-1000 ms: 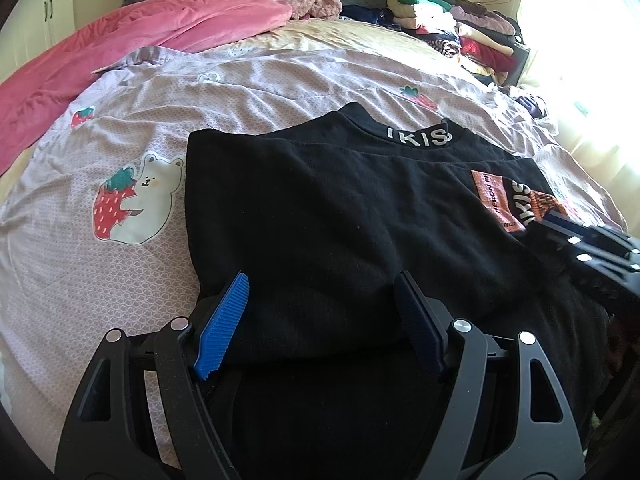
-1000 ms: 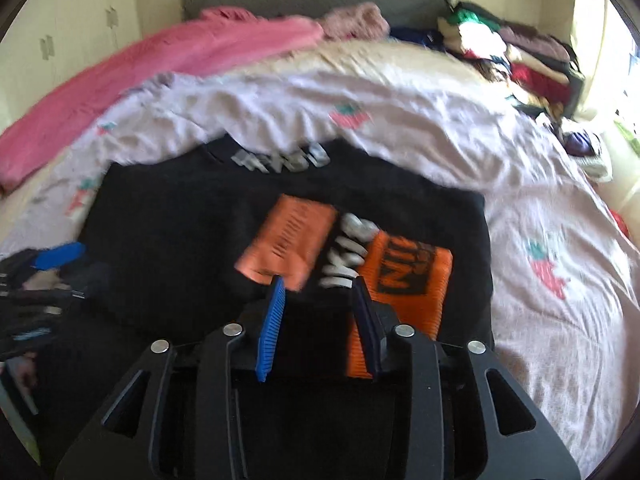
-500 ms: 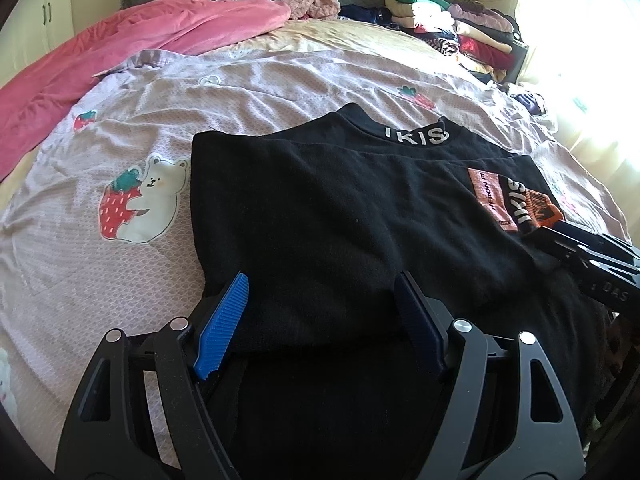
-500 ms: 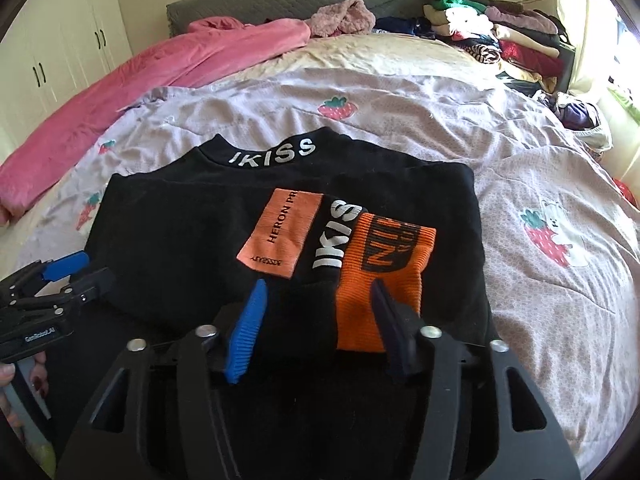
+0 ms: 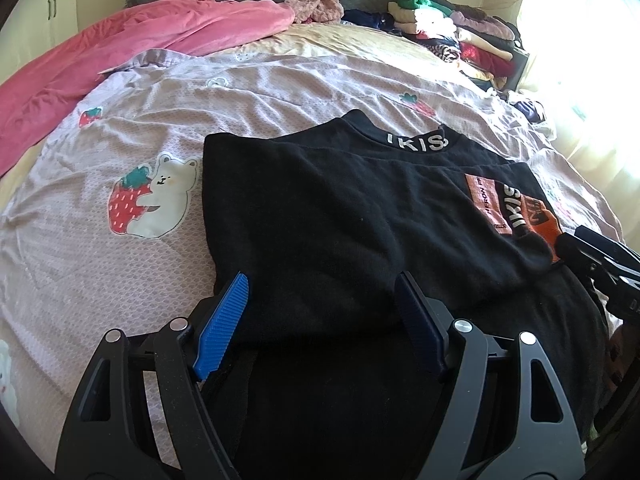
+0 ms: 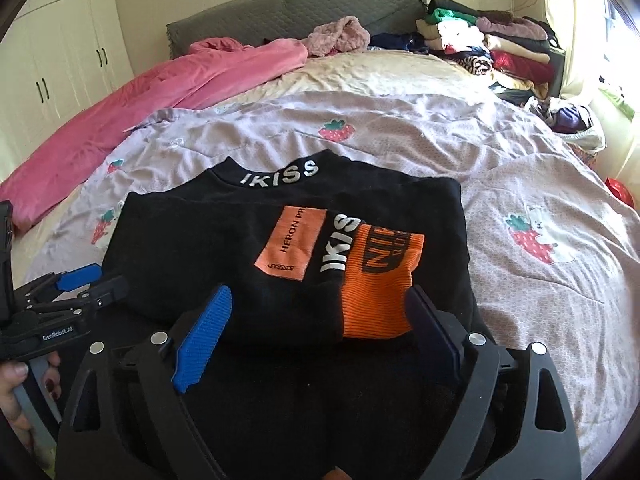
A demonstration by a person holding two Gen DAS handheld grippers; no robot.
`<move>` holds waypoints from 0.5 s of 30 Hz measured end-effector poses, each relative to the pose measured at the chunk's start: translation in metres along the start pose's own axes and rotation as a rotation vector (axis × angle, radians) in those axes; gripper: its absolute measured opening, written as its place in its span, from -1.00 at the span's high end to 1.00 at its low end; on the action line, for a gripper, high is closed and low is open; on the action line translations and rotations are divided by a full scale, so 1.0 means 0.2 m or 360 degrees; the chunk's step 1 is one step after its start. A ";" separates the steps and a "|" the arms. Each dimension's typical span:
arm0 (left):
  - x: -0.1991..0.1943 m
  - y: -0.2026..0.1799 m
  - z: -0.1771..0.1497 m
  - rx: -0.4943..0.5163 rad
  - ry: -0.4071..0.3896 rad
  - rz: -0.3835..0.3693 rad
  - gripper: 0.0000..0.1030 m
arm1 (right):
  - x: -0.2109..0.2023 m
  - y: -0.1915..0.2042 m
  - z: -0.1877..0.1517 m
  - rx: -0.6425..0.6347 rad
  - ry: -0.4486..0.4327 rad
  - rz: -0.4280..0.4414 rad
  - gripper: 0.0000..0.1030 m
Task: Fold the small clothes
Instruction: 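Move both open grippers back toward the black sweatshirt hem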
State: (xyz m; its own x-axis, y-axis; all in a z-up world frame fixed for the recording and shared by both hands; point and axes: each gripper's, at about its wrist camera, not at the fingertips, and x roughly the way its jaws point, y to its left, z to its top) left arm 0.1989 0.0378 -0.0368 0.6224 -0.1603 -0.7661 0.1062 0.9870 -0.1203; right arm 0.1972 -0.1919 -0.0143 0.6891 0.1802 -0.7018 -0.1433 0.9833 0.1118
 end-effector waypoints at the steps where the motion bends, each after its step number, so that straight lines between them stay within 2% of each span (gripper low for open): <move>1: 0.00 0.00 0.00 -0.0006 -0.0002 0.0002 -0.40 | 0.00 0.00 0.00 -0.0002 -0.0002 -0.0008 -0.69; 3: -0.02 0.01 0.00 -0.0016 -0.0007 0.0006 -0.46 | -0.02 0.01 0.00 -0.0013 -0.0008 -0.0027 -0.70; 5: -0.04 0.02 0.00 -0.0030 -0.0021 0.0015 -0.66 | -0.04 0.01 0.00 -0.0014 -0.0013 -0.0027 -0.70; 6: -0.05 0.03 0.00 -0.0040 -0.0030 0.0025 -0.69 | -0.05 0.01 0.00 -0.0016 -0.0016 -0.0023 -0.70; 7: -0.06 0.03 -0.01 -0.0045 -0.0033 0.0026 -0.69 | -0.06 0.01 -0.01 -0.0020 -0.0023 -0.0028 -0.85; 8: -0.06 0.03 -0.01 -0.0050 -0.0036 0.0026 -0.71 | -0.06 0.01 -0.01 -0.0020 -0.0032 -0.0041 -0.92; 10: -0.08 0.04 -0.02 -0.0055 -0.0046 0.0033 -0.82 | -0.09 0.01 -0.02 -0.0018 -0.0046 -0.0054 -0.92; 15: -0.15 0.03 -0.04 -0.0046 -0.0097 0.0053 -0.82 | -0.14 -0.01 -0.04 -0.0009 -0.0062 -0.0046 -0.92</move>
State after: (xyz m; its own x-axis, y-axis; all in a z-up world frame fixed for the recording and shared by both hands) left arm 0.1752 0.0496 -0.0188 0.6712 -0.1268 -0.7303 0.0628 0.9914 -0.1145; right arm 0.1731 -0.1981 -0.0002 0.7204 0.1525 -0.6766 -0.1268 0.9880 0.0878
